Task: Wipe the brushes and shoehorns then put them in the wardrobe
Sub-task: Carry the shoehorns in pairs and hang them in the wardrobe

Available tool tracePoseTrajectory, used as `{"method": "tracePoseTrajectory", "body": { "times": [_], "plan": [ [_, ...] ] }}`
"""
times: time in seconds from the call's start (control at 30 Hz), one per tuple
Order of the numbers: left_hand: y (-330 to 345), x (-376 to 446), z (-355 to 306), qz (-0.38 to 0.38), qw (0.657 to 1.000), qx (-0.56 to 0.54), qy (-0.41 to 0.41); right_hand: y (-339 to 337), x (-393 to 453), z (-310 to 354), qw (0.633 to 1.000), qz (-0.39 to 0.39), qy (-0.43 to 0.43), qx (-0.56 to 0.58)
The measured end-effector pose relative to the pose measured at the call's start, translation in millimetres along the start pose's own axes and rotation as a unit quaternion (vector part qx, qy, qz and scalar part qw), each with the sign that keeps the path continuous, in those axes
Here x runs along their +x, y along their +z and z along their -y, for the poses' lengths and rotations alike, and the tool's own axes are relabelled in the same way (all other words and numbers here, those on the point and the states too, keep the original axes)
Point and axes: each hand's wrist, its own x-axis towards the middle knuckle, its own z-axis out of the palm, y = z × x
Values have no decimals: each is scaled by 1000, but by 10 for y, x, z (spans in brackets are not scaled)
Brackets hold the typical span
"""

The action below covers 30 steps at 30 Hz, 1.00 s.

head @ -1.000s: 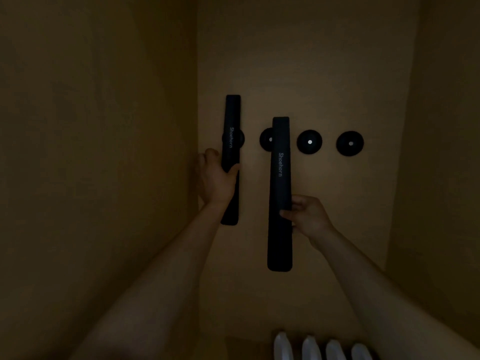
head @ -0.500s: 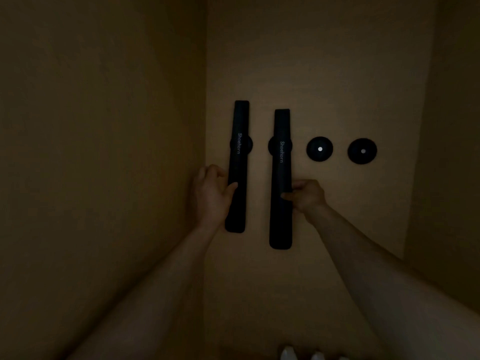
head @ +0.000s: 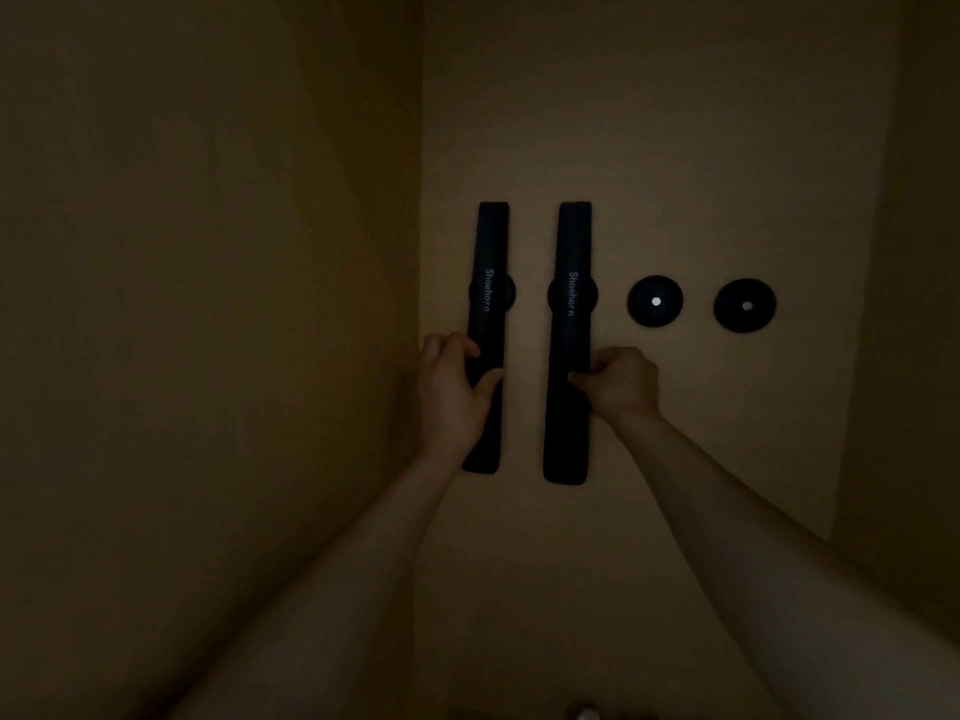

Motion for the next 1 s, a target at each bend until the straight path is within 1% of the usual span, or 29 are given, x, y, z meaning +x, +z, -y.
{"method": "tracePoseTrajectory", "body": {
  "times": [0.1, 0.23, 0.4, 0.53, 0.7, 1.0],
  "plan": [
    [23, 26, -5, 5, 1000, 2, -16, -35, 0, -21, 999, -7, -6, -39],
    [42, 65, 55, 11, 998, -12, -66, -74, 11, -40, 999, -9, 0, -37],
    [80, 181, 201, 67, 984, -25, -161, -79, 35, -68, 1000, -12, 12, -16],
    [120, 222, 287, 118, 970, -63, -204, -60, 43, -76, 999, -23, 18, -13],
    [148, 220, 339, 118, 966, -76, -216, -44, 60, -74, 1000, -19, 14, -15],
    [203, 204, 320, 113, 967, -87, -213, -55, 64, -65, 1000, -11, 18, -14]
  ]
}}
